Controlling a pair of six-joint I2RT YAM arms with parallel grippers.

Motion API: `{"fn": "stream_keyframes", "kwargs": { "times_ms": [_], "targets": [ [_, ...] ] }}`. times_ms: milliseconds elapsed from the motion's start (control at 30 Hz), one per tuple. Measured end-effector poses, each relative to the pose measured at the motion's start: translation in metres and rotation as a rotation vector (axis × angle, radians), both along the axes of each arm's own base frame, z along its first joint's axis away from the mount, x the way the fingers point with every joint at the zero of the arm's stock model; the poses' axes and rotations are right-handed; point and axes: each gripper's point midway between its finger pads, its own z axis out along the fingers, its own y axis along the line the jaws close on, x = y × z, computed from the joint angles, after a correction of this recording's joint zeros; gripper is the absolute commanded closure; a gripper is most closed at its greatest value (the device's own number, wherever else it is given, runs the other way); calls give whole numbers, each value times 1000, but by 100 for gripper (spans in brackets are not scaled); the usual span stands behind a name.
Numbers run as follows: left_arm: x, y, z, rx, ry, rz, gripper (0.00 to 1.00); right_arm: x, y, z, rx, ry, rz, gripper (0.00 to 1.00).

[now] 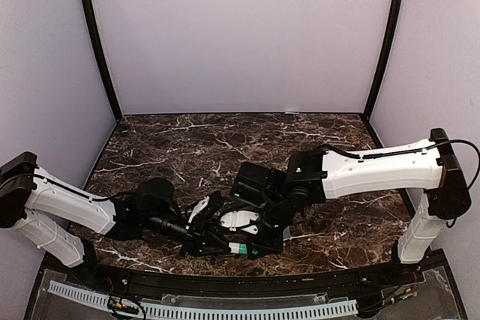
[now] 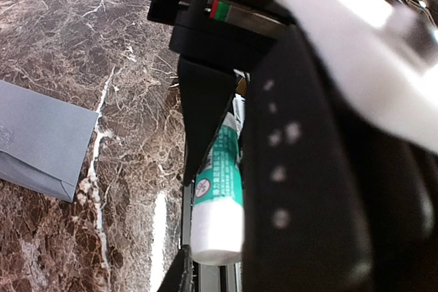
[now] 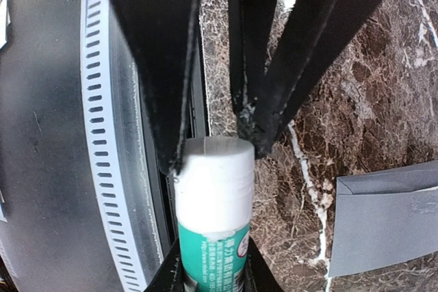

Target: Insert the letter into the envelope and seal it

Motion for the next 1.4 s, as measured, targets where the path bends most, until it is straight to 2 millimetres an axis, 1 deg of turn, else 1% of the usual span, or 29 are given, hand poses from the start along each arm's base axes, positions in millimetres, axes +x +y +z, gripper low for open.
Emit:
{"fn": "stream_keyframes", "kwargs": {
  "times_ms": [333, 467, 600, 667, 767, 833, 867, 967, 1033, 1100, 1167, 1267, 1333, 1400],
  "targets": [
    [-1, 2, -4, 7, -5, 2, 94, -9, 4, -7, 13, 132, -118, 100],
    [1, 2, -4, 9, -14, 16, 93, -8, 4, -8, 16, 149, -158, 100],
    [7, 3, -1, 5, -41, 52, 91, -3, 4, -9, 41, 132, -197, 100],
    [12, 4, 5, -6, -64, 79, 89, 2, 6, -7, 77, 120, -218, 100],
    [23, 6, 26, -60, -129, 140, 84, 10, 11, -1, 146, 98, -245, 100],
    [28, 6, 45, -115, -175, 175, 81, 18, 27, 13, 250, 74, -252, 100],
    [30, 7, 54, -137, -192, 190, 79, 21, 31, 20, 294, 64, -260, 100],
    [36, 12, 79, -206, -246, 242, 75, 34, 32, 41, 394, 32, -297, 100],
    [39, 17, 89, -236, -269, 271, 71, 45, 26, 51, 439, 8, -339, 100],
    [37, 21, 90, -241, -275, 281, 68, 65, 15, 61, 472, -33, -413, 100],
    [37, 25, 85, -229, -275, 295, 64, 88, 1, 69, 494, -84, -504, 100],
    [41, 30, 80, -215, -281, 329, 60, 121, -22, 78, 500, -170, -640, 100],
    [46, 33, 82, -214, -291, 363, 57, 143, -40, 81, 483, -233, -740, 100],
    [50, 36, 85, -219, -300, 392, 54, 162, -57, 79, 452, -281, -826, 100]
  ]
}}
